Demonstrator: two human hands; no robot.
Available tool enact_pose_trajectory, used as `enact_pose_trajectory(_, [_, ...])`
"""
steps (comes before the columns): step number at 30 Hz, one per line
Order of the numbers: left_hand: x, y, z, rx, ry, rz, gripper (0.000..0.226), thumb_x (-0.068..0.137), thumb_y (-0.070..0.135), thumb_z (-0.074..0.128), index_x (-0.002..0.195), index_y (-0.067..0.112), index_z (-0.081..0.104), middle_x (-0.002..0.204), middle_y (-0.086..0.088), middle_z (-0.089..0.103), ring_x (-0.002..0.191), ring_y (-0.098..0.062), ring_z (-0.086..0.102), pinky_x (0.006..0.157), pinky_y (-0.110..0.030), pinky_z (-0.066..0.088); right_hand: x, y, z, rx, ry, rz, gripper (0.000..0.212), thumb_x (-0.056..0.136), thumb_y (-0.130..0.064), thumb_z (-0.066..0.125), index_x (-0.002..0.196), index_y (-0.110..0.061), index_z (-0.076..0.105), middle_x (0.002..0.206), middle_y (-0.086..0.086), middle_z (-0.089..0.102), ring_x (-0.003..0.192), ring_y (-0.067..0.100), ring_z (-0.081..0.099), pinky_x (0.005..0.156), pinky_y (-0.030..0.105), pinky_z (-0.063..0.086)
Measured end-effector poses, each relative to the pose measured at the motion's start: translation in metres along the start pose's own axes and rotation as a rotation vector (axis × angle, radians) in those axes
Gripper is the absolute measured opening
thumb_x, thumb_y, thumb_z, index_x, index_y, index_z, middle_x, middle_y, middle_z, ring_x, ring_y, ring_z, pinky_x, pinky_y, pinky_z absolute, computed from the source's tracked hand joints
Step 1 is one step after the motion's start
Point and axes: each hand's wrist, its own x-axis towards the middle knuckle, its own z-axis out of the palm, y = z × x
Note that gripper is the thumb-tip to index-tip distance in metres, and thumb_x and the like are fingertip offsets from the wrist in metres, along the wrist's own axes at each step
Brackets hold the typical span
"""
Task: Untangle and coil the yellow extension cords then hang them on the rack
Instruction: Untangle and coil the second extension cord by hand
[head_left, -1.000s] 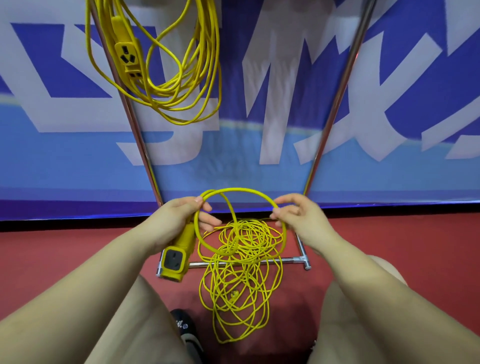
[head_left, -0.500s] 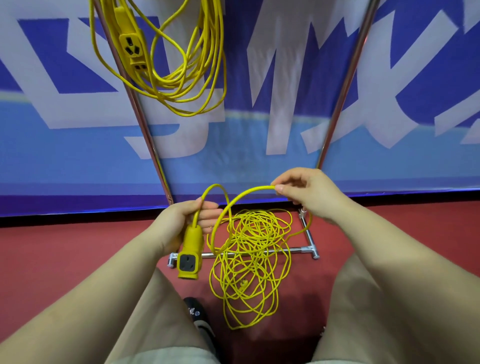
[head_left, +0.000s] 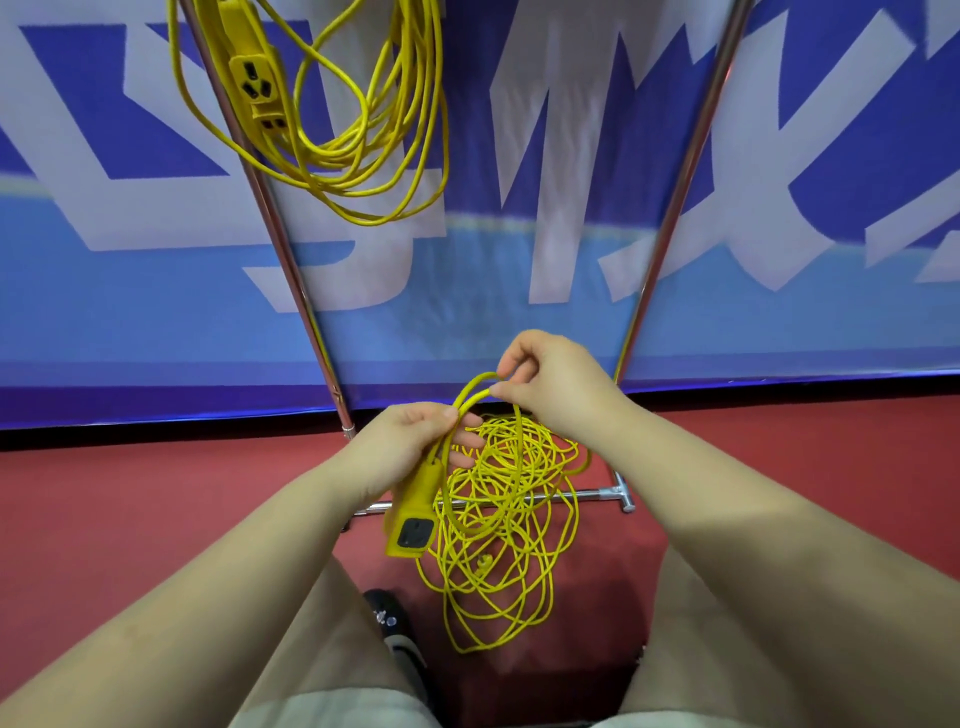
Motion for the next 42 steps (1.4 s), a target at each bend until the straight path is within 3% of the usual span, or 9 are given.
enact_pose_trajectory(9, [-0.002, -0.002, 0.008, 0.134, 0.04, 0.135, 0.026, 0.101, 0.012, 0.034, 0.088, 0.008, 0.056, 0.063, 0.001, 0.061, 0.054, -0.008, 0.059, 0.063, -0.022, 0.048, -0.001, 0.007, 0.003, 0.346, -0.029, 0.146, 0.025, 0.076, -0.013, 0.075, 0.071, -0.019, 0.052, 0.06, 0.0, 0.057, 0.048, 0.005, 0.054, 0.045, 0.018, 0.045])
enact_pose_trajectory(15, [-0.002, 0.008, 0.004, -0.11, 0.093, 0.162, 0.027, 0.101, 0.013, 0.034, 0.082, 0.007, 0.052, 0.055, 0.0, 0.058, 0.05, -0.012, 0.059, 0.058, -0.021, 0.053, -0.016, 0.028, 0.01, 0.351, -0.212, 0.195, 0.026, 0.092, -0.038, 0.051, 0.075, -0.021, 0.06, 0.068, -0.003, 0.064, 0.049, -0.006, 0.051, 0.056, 0.011, 0.038])
enact_pose_trajectory(17, [0.0, 0.016, -0.002, -0.189, 0.115, 0.176, 0.028, 0.101, 0.014, 0.034, 0.081, 0.008, 0.052, 0.054, 0.0, 0.058, 0.05, -0.013, 0.059, 0.059, -0.024, 0.054, -0.023, 0.045, 0.011, 0.307, -0.239, 0.237, 0.031, 0.093, -0.04, 0.048, 0.074, -0.021, 0.063, 0.072, -0.004, 0.066, 0.065, -0.002, 0.057, 0.075, 0.02, 0.044])
enact_pose_trajectory(20, [0.001, 0.02, -0.014, -0.192, 0.136, 0.171, 0.028, 0.101, 0.014, 0.034, 0.081, 0.008, 0.053, 0.054, 0.001, 0.058, 0.049, -0.012, 0.058, 0.061, -0.025, 0.054, -0.028, 0.065, -0.004, 0.393, -0.198, 0.272, 0.018, 0.091, -0.025, 0.057, 0.076, -0.018, 0.064, 0.074, -0.002, 0.064, 0.075, 0.01, 0.056, 0.08, 0.026, 0.041])
enact_pose_trajectory(24, [-0.002, 0.006, -0.021, -0.123, 0.103, 0.071, 0.027, 0.101, 0.013, 0.034, 0.084, 0.006, 0.055, 0.057, -0.001, 0.063, 0.051, -0.012, 0.061, 0.061, -0.024, 0.054, -0.019, 0.064, -0.032, 0.745, -0.021, 0.327, 0.014, 0.088, -0.003, 0.055, 0.082, -0.014, 0.062, 0.063, -0.005, 0.063, 0.057, -0.002, 0.058, 0.057, 0.009, 0.044])
enact_pose_trajectory(29, [0.0, 0.003, -0.018, -0.18, 0.076, 0.001, 0.028, 0.101, 0.016, 0.034, 0.099, 0.007, 0.061, 0.085, -0.003, 0.074, 0.073, -0.013, 0.071, 0.064, -0.022, 0.056, -0.007, 0.048, -0.045, 0.574, -0.023, 0.197, 0.01, 0.084, -0.002, 0.062, 0.082, -0.012, 0.063, 0.06, -0.008, 0.062, 0.051, -0.006, 0.055, 0.05, 0.008, 0.042])
enact_pose_trajectory(34, [0.001, 0.007, -0.02, -0.397, 0.095, -0.022, 0.03, 0.101, 0.019, 0.033, 0.101, 0.009, 0.061, 0.09, -0.002, 0.074, 0.077, -0.013, 0.072, 0.065, -0.023, 0.056, -0.003, 0.051, -0.05, 0.488, -0.078, 0.154, 0.01, 0.083, 0.0, 0.063, 0.083, -0.009, 0.065, 0.056, -0.011, 0.063, 0.052, -0.006, 0.056, 0.052, 0.007, 0.044])
enact_pose_trajectory(38, [0.0, 0.01, -0.018, -0.24, 0.07, -0.004, 0.028, 0.101, 0.015, 0.035, 0.1, 0.008, 0.062, 0.081, -0.002, 0.074, 0.065, -0.007, 0.069, 0.061, -0.018, 0.055, -0.004, 0.045, -0.041, 0.455, -0.077, 0.15, 0.009, 0.083, -0.002, 0.064, 0.081, -0.01, 0.065, 0.058, -0.011, 0.063, 0.053, -0.008, 0.055, 0.053, 0.005, 0.04])
enact_pose_trajectory(42, [0.007, 0.005, -0.008, -0.086, 0.003, 0.031, 0.026, 0.099, 0.013, 0.038, 0.107, 0.004, 0.062, 0.095, -0.005, 0.072, 0.083, -0.011, 0.07, 0.075, -0.017, 0.055, 0.0, 0.03, -0.026, 0.422, -0.011, 0.11, 0.015, 0.083, -0.006, 0.066, 0.074, -0.018, 0.064, 0.07, 0.004, 0.062, 0.063, 0.004, 0.056, 0.068, 0.014, 0.043])
